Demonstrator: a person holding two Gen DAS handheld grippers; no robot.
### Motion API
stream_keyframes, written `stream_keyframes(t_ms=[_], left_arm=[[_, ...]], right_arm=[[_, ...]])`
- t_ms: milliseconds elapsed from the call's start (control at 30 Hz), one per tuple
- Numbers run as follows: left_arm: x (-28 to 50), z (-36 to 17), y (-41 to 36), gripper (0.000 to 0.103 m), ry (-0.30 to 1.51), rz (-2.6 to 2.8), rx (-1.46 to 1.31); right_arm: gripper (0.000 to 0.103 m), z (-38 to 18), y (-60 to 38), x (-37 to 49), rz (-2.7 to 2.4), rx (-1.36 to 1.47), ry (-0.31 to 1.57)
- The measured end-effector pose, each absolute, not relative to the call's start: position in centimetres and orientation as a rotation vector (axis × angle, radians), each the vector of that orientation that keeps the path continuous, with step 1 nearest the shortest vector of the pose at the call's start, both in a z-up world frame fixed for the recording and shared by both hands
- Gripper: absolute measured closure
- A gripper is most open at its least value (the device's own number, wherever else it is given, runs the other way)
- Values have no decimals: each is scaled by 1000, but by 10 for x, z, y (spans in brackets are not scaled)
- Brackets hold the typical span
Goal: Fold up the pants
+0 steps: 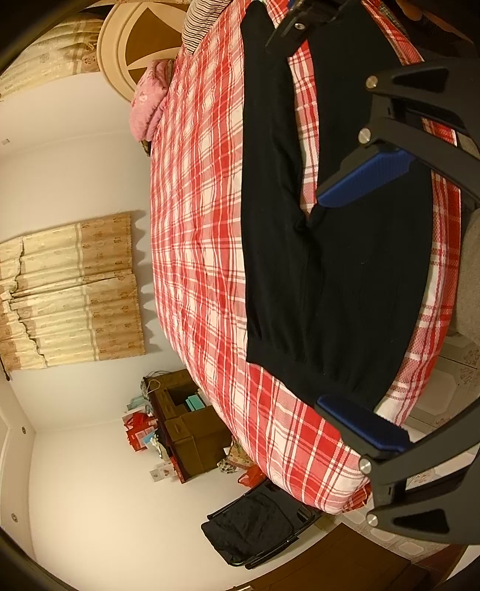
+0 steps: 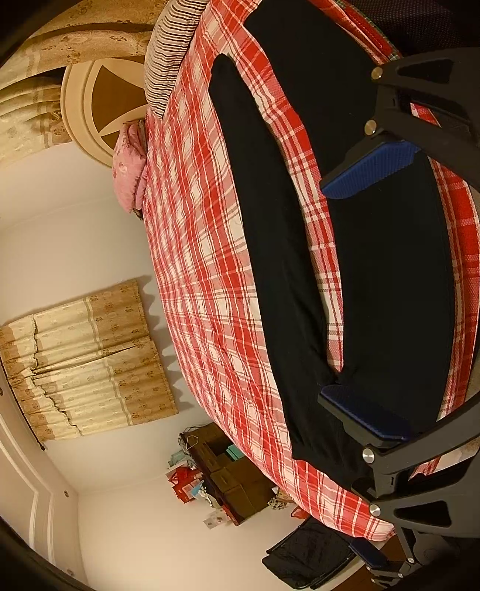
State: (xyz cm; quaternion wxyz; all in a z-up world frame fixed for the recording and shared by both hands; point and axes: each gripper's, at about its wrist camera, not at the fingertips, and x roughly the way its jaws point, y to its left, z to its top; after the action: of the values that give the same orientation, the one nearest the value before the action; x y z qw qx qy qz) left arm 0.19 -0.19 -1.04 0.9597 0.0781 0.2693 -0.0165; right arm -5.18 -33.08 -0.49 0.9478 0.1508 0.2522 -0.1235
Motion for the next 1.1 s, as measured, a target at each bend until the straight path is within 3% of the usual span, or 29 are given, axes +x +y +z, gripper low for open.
stream_keyframes(t_ms=[1100], left_arm=[[22, -36, 3, 0, 620, -31, 160]], right_arm=[[1, -20, -328, -41, -262, 253, 541]])
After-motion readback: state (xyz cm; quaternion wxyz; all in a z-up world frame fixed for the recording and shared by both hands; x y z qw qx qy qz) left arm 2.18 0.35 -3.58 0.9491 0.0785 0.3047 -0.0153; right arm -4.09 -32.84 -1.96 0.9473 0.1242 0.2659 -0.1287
